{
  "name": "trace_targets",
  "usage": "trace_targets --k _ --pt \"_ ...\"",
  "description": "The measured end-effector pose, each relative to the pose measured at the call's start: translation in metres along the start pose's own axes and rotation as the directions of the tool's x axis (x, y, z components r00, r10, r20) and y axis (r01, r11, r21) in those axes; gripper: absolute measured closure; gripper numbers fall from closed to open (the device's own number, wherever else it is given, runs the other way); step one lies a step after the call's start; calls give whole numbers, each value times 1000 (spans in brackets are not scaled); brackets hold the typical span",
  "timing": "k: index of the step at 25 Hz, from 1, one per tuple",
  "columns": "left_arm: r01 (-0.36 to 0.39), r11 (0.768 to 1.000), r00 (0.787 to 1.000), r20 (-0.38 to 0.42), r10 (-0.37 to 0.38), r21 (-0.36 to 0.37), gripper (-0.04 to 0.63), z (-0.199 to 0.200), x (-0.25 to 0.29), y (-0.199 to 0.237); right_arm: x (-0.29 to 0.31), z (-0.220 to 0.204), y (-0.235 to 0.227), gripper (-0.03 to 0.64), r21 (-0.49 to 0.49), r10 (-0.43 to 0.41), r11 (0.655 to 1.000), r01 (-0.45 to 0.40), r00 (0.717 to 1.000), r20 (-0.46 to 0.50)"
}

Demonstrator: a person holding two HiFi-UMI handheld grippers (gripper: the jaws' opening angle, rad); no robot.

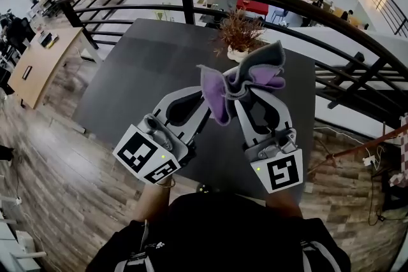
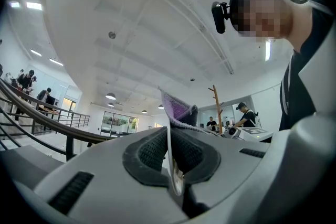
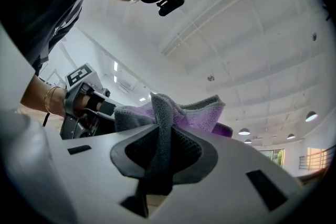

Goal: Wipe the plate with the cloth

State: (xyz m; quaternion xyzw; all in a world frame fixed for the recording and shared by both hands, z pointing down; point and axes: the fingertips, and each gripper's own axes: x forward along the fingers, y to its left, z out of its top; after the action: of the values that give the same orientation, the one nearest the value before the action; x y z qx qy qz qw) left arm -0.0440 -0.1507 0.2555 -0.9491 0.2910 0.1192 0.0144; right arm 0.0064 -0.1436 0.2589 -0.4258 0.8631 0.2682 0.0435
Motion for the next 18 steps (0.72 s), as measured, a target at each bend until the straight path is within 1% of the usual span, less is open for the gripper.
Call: trace_targets --k 4,18 --pt "-4 1000 1000 3 4 -2 578 2 4 3 -2 -5 -15 545 -8 -23 1000 23 1000 -15" --pt "-26 1000 1000 6 26 9 578 8 -1 5 -15 -15 -43 545 -22 -100 995 99 993 -57"
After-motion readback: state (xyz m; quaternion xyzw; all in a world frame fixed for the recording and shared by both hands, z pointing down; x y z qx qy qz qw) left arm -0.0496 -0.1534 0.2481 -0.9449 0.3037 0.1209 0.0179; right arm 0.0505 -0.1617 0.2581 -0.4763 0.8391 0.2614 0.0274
